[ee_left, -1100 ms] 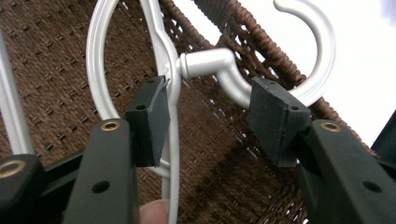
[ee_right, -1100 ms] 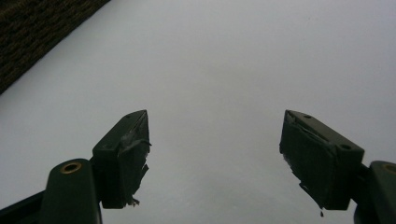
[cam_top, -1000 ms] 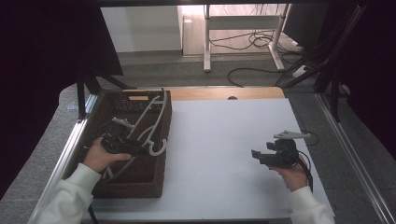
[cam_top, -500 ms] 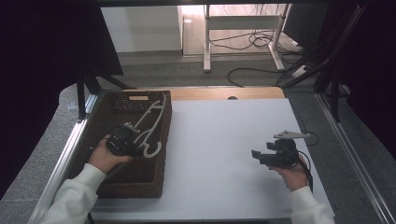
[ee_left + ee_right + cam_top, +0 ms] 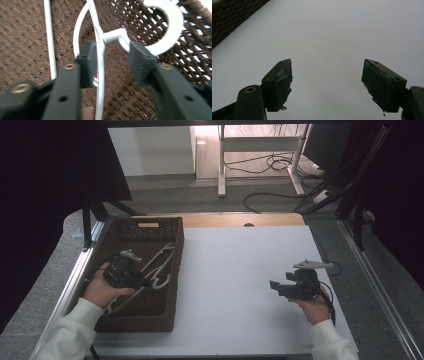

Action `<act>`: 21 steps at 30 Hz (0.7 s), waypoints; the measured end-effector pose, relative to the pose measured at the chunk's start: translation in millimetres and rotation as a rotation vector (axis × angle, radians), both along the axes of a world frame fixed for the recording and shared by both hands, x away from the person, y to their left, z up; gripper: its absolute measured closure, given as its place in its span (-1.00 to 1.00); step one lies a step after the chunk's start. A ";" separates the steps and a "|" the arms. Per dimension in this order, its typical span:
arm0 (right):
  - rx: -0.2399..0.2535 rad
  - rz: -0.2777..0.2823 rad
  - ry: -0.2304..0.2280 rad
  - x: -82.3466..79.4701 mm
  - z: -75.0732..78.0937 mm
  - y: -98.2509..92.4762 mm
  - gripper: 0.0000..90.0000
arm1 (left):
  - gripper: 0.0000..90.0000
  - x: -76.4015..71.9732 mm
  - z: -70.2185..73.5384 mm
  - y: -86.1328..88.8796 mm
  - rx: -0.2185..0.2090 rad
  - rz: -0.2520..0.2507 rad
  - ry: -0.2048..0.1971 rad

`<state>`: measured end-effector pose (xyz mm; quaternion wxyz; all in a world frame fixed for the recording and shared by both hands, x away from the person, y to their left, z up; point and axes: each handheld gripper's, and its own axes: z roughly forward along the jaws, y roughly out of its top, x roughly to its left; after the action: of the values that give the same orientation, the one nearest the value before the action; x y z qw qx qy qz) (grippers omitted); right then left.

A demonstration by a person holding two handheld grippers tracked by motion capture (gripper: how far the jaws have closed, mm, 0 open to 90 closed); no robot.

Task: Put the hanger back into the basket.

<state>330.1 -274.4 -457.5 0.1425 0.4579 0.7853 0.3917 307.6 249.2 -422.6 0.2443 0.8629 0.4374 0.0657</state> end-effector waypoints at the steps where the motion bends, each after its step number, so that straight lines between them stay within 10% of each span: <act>1: 0.000 0.000 -0.002 0.0 0.3 -0.6 -0.45 | 0.04 -2.6 3.1 0.9 -0.017 0.005 -0.011; 12: 0.007 0.000 -0.009 -3.7 3.7 -5.4 -0.45 | -0.19 -33.4 28.0 -8.6 -0.189 -0.007 -0.127; 21: 0.006 -0.004 -0.010 -7.5 3.5 -12.8 -0.45 | -0.25 -45.3 29.2 -35.0 -0.269 -0.079 -0.145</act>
<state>322.5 -287.3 -454.0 0.1456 0.4578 0.7825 0.3961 262.3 214.2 -393.4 0.3913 0.8319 0.3890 0.0589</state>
